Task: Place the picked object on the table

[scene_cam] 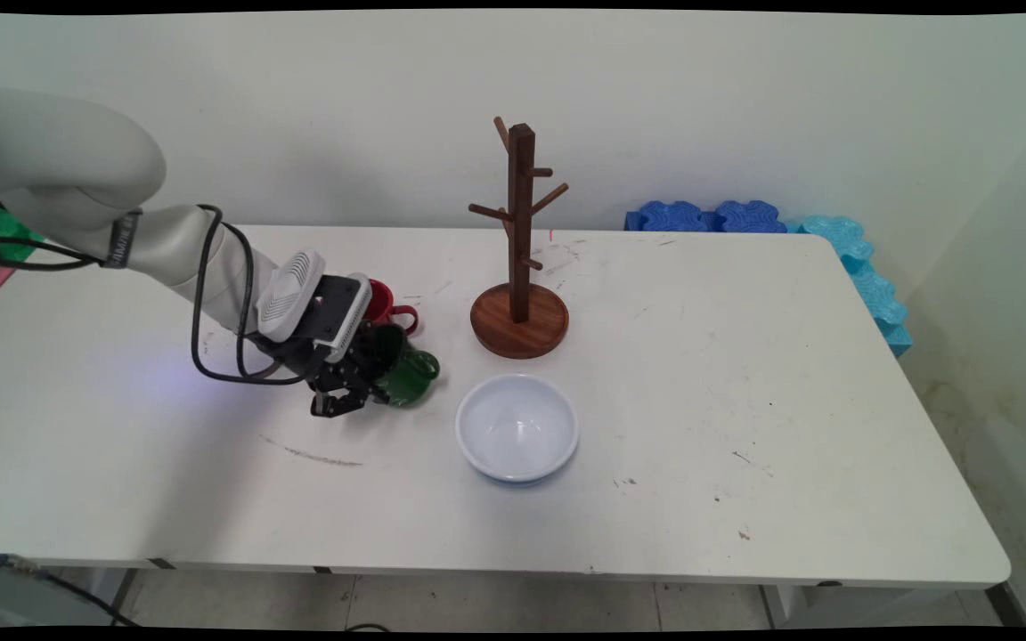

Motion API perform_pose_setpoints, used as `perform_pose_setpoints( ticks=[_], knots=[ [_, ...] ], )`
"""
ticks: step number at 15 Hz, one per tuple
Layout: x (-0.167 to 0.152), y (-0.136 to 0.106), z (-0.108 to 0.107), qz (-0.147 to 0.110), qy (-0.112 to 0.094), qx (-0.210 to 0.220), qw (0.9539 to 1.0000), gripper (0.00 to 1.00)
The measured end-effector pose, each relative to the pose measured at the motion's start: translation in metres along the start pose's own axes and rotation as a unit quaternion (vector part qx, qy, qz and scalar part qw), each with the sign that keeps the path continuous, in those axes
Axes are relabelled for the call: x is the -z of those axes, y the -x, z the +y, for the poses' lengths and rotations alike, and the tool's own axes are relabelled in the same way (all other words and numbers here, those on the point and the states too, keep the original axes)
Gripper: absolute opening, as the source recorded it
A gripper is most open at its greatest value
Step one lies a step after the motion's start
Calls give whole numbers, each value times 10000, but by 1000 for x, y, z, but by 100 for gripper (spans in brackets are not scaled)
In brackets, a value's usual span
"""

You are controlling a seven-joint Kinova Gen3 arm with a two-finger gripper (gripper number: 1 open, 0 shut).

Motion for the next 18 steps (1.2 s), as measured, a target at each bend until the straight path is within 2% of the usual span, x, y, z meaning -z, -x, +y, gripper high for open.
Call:
perform_pose_setpoints(
  ticks=[11,12,18],
  knots=[
    [-6,0,1,-36,26,-61,10000,0],
    [-7,0,1,-39,28,-63,10000,100],
    [-9,0,1,-45,42,-76,10000,100]
  ],
)
